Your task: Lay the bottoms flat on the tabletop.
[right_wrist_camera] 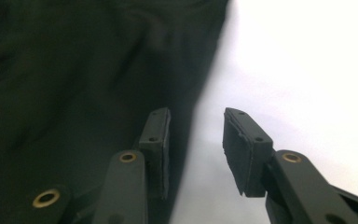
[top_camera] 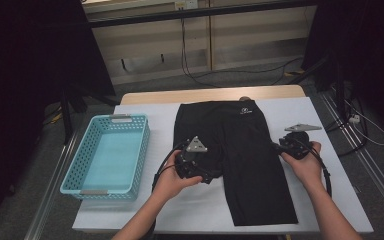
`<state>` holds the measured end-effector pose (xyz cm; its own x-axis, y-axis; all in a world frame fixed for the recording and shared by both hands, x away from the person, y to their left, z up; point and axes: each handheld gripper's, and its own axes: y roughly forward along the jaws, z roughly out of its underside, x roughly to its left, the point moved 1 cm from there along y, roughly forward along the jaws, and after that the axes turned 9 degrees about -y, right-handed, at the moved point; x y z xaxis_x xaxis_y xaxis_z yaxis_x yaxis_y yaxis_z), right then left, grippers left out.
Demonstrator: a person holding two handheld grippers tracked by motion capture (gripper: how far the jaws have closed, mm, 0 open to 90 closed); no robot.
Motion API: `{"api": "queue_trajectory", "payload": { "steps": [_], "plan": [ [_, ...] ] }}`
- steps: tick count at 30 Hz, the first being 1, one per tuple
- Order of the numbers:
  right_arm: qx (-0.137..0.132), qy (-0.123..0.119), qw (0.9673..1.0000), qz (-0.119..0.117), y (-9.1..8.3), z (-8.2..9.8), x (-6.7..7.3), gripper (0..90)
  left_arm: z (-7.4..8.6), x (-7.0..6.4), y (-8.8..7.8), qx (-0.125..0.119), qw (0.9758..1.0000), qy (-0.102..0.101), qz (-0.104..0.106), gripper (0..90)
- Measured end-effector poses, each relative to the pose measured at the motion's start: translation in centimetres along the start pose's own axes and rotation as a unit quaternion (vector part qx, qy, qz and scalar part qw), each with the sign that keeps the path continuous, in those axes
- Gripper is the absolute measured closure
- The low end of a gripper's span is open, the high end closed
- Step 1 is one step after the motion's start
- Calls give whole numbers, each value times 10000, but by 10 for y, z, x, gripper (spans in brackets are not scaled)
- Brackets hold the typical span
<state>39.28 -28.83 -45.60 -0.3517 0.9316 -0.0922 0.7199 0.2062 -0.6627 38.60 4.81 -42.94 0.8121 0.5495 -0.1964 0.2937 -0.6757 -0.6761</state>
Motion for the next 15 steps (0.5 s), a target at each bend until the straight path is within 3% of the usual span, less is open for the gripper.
{"api": "queue_trajectory", "payload": {
  "steps": [2,7,10,13,15],
  "plan": [
    [41,-5,10000,55,9,-6,-3,616,1,1,-1,9,10000,8,-49,127],
    [-26,344,9994,82,25,-13,-9,636,3,7,-4,70,9999,-31,-153,124],
    [-68,634,9978,-152,36,-16,-10,653,3,10,-5,75,9998,-45,-177,120],
    [14,626,9980,-115,43,-20,-12,694,2,12,-6,16,9998,-84,-185,120],
    [7,778,9965,-318,47,-20,-13,739,1,13,-6,-5,9998,-89,-174,120]
  ]
}}
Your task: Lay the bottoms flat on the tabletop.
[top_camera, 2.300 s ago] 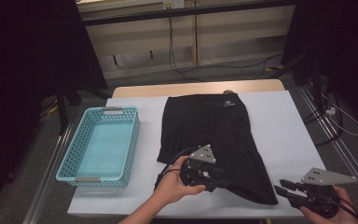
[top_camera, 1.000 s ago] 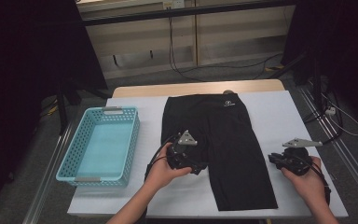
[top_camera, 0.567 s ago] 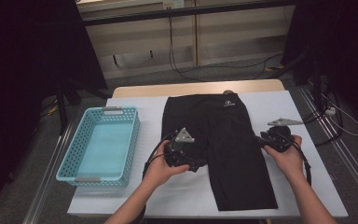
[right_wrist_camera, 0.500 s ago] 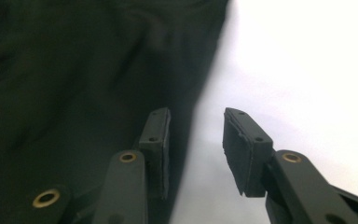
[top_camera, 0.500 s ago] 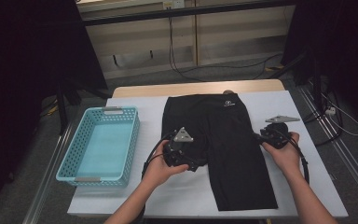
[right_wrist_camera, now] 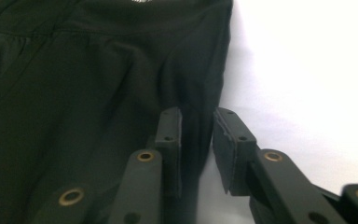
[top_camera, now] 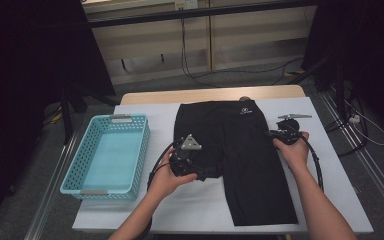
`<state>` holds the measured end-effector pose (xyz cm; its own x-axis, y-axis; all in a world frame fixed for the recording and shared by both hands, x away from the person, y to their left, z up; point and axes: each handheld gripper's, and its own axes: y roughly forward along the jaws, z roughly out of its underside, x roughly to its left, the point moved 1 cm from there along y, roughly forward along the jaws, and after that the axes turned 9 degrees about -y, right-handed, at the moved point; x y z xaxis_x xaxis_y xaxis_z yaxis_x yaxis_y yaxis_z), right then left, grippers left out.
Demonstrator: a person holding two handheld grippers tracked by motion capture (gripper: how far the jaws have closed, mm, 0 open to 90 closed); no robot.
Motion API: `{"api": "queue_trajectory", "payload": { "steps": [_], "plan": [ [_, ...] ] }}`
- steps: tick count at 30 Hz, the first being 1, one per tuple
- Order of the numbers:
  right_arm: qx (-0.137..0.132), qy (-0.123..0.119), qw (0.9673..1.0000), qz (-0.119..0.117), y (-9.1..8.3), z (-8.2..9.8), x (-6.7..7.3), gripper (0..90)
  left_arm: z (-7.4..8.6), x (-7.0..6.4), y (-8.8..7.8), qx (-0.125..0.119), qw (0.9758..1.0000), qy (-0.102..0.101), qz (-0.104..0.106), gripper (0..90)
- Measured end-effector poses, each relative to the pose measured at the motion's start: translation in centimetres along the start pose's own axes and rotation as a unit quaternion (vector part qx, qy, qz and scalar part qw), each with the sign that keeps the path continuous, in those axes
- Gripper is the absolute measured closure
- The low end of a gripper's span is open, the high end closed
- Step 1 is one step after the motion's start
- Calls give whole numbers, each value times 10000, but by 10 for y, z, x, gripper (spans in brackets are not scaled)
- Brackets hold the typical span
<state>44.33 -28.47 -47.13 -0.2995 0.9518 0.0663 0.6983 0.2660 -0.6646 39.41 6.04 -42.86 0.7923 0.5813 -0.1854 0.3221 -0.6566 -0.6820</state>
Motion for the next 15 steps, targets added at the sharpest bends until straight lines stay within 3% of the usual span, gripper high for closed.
{"api": "queue_trajectory", "payload": {
  "steps": [3,6,9,13,15],
  "plan": [
    [40,-167,9998,90,1,-1,-3,892,0,2,0,10,10000,-27,-17,121],
    [-61,-103,9997,232,-2,-2,-11,900,1,3,0,13,10000,-35,-39,121],
    [7,-149,9997,210,-2,-1,-15,899,0,5,0,6,10000,-44,-41,121],
    [-11,-158,9994,306,-2,-1,-17,746,0,6,-1,-16,10000,-62,-57,121],
    [-183,-39,9997,144,-3,-3,-18,687,0,6,-1,-27,9999,-60,-77,121]
  ]
}}
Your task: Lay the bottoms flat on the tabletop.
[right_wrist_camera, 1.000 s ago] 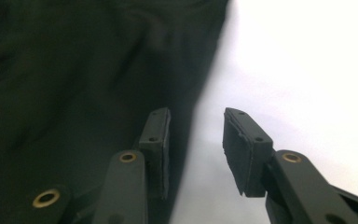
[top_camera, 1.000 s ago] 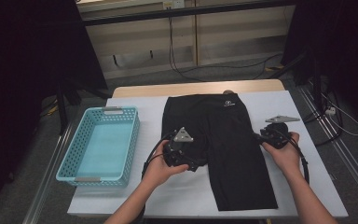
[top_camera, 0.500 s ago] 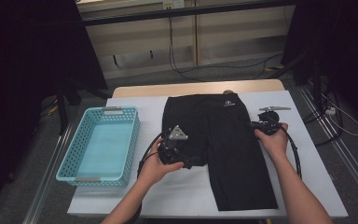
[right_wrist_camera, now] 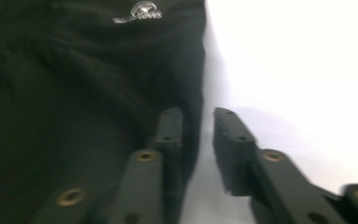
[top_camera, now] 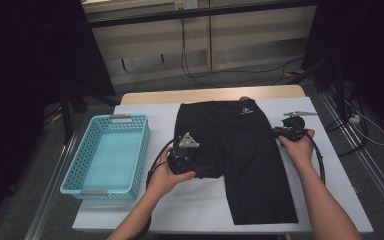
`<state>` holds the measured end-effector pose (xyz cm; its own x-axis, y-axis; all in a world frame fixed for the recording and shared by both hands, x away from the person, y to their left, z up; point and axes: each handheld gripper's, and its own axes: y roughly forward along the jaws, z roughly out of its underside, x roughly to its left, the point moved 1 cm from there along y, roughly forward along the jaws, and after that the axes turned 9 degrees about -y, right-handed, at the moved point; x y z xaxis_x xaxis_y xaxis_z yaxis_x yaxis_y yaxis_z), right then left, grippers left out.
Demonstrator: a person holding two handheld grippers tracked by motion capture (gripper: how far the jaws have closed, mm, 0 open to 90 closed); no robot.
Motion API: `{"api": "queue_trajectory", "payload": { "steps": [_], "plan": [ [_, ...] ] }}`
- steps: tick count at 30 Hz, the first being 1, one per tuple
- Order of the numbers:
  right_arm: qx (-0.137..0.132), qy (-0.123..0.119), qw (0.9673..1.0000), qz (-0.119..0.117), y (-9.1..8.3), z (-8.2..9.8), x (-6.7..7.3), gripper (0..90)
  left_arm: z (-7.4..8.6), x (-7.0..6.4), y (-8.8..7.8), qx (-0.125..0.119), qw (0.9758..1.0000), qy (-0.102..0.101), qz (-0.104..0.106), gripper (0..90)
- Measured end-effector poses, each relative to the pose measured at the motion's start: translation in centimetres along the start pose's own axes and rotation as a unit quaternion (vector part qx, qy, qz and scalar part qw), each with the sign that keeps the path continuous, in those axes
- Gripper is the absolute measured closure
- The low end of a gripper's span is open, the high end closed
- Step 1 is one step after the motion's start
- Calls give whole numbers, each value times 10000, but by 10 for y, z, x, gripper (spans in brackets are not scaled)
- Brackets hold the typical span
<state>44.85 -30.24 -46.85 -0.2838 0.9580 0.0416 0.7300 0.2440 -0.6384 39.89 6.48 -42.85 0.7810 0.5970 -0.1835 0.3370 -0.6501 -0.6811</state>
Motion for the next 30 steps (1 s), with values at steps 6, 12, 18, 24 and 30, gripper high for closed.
{"api": "queue_trajectory", "payload": {
  "steps": [6,12,18,24,30],
  "plan": [
    [232,-67,9996,-132,3,0,5,821,-1,1,-1,-34,10000,-9,1,121],
    [239,57,9993,-267,4,-1,6,895,-1,4,-4,-68,10000,-38,-47,121],
    [267,257,9991,-224,-1,3,-12,896,-1,4,-5,-74,10000,-27,-48,121],
    [256,449,9982,-296,-4,5,-25,896,-1,5,-5,-59,10000,-40,-47,121],
    [346,508,9979,-207,-10,8,-36,896,-2,4,-4,-47,10000,-26,-48,121]
  ]
}}
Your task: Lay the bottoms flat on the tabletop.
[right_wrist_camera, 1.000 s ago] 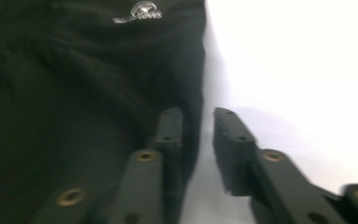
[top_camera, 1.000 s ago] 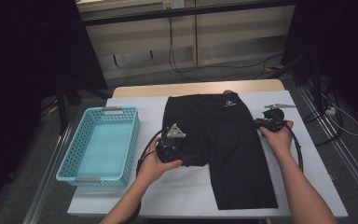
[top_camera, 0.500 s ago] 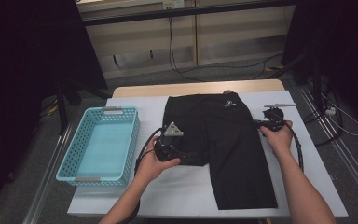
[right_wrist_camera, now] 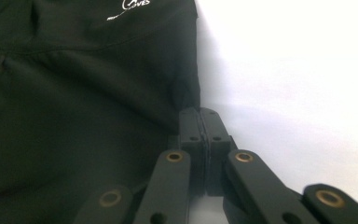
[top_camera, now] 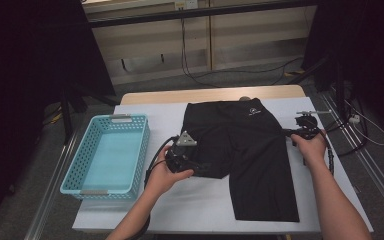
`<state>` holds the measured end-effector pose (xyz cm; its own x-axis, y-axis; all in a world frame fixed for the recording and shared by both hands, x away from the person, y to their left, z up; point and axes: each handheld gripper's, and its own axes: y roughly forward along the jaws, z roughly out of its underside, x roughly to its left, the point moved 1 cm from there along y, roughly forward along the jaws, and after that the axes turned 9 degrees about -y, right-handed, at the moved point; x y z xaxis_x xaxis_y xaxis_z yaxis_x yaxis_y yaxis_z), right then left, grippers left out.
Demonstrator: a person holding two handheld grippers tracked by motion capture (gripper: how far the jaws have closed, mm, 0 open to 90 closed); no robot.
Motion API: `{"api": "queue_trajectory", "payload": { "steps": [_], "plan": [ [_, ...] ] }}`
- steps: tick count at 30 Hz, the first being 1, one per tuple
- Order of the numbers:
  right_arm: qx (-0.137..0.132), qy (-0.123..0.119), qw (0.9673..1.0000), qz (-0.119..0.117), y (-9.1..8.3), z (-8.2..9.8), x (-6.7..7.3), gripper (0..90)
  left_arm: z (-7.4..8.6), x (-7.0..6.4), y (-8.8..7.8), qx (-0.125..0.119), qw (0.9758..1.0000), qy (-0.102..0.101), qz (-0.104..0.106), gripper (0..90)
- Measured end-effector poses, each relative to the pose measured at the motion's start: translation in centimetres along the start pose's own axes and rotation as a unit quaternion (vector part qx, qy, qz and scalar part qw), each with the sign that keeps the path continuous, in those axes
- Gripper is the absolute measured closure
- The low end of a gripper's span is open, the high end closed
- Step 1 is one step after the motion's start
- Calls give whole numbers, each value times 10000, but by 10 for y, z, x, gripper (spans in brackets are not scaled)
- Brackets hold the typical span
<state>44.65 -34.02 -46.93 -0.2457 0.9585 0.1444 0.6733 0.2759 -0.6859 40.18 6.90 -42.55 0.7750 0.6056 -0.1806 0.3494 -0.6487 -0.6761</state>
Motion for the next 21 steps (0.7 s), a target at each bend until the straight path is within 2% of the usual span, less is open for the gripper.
{"api": "queue_trajectory", "payload": {
  "steps": [12,15,17,18,20,21],
  "plan": [
    [129,81,9998,155,-13,2,-20,896,0,1,0,8,10000,-2,4,120],
    [217,41,9993,285,-16,3,-26,897,0,0,0,9,10000,-11,8,120],
    [175,136,9994,265,-17,5,-29,893,0,0,0,-23,10000,-4,-17,120],
    [184,135,9995,230,-17,6,-30,868,0,0,0,-11,10000,-3,-86,120],
    [140,136,9997,132,-17,6,-28,741,0,1,-1,16,10000,2,7,120],
    [158,131,9997,134,-19,6,-26,707,-1,1,-1,6,10000,7,14,120]
  ]
}}
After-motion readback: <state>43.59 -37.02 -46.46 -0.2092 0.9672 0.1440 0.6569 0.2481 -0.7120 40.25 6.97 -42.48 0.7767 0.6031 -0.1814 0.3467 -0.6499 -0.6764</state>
